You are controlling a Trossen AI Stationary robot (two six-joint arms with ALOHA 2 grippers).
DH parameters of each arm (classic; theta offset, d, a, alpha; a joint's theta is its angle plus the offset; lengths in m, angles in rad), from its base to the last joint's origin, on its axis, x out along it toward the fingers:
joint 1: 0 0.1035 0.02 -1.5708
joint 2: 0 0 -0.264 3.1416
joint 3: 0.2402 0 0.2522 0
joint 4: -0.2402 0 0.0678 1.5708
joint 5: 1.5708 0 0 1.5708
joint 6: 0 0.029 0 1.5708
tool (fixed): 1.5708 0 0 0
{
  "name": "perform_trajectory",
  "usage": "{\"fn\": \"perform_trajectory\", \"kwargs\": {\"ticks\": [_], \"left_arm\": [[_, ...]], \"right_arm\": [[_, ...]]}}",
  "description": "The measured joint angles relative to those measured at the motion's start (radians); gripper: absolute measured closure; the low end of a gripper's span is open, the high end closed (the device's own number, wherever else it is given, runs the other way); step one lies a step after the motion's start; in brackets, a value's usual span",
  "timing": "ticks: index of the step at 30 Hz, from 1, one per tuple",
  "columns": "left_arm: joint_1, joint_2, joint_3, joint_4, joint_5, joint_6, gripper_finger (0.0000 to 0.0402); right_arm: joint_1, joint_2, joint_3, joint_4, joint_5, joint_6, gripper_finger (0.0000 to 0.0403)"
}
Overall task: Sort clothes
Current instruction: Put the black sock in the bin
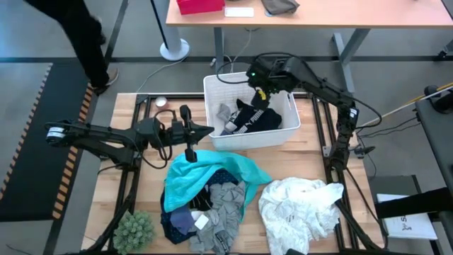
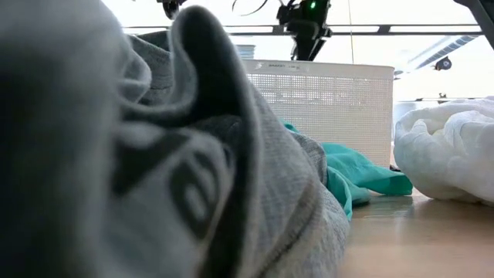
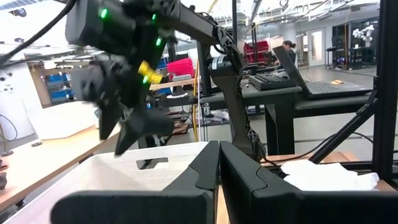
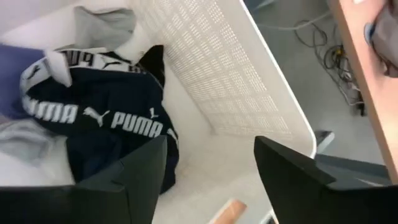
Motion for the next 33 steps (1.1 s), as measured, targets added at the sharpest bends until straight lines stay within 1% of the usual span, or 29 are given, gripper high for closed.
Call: {"fn": "perform_trajectory", "kwargs": {"ticks": [2,4,6,9,10,11,13,16,21,24,28,30,33], "left_arm": [[0.0,0.0,0.0,-0.003,-0.001,0.007,0.0402],[0.0,0.0,0.0,-0.011,-0.001,0.011,0.0402],[0.0,0.0,0.0,-0.023,-0.001,0.012,0.0402],[0.0,0.0,0.0,-0.047,-0.001,0.03,0.0402],[0.0,0.0,0.0,-0.052,-0.002,0.033,0.0402],[0.0,0.0,0.0,-0.057,-0.003,0.034,0.0402],[0.001,0.0,0.0,-0.061,-0.005,0.037,0.0402],[0.001,0.0,0.0,-0.069,-0.005,0.048,0.0402],[0.0,-0.001,0.0,-0.109,-0.004,0.032,0.0402],[0.0,-0.001,0.0,-0.137,-0.004,0.026,0.0402],[-0.001,-0.011,0.0,-0.17,0.002,0.026,0.0402],[-0.002,-0.019,0.011,-0.228,0.003,0.025,0.0402],[-0.014,-0.023,0.067,-0.373,0.003,0.016,0.0402]], "right_arm": [[0.009,-0.015,0.026,-0.029,-0.002,-0.022,0.0176],[0.029,-0.04,0.031,-0.031,0.008,-0.058,0.0202],[0.052,-0.076,0.03,-0.025,0.009,-0.089,0.0252],[0.086,-0.145,0.028,-0.014,0.01,-0.113,0.0355],[0.094,-0.172,0.026,-0.012,0.013,-0.113,0.0379],[0.104,-0.195,0.024,-0.012,0.013,-0.112,0.0388],[0.125,-0.244,0.016,-0.004,0.007,-0.091,0.0387],[0.161,-0.322,-0.019,0.032,-0.004,-0.063,0.0399],[0.242,-0.446,-0.15,0.11,-0.004,-0.027,0.0402],[0.292,-0.514,-0.267,0.182,-0.004,0.0,0.0403],[0.355,-0.607,-0.46,0.304,-0.003,0.032,0.0403],[0.383,-0.646,-0.56,0.366,-0.003,0.05,0.0403],[0.427,-0.697,-0.704,0.472,-0.004,0.084,0.0403]]}}
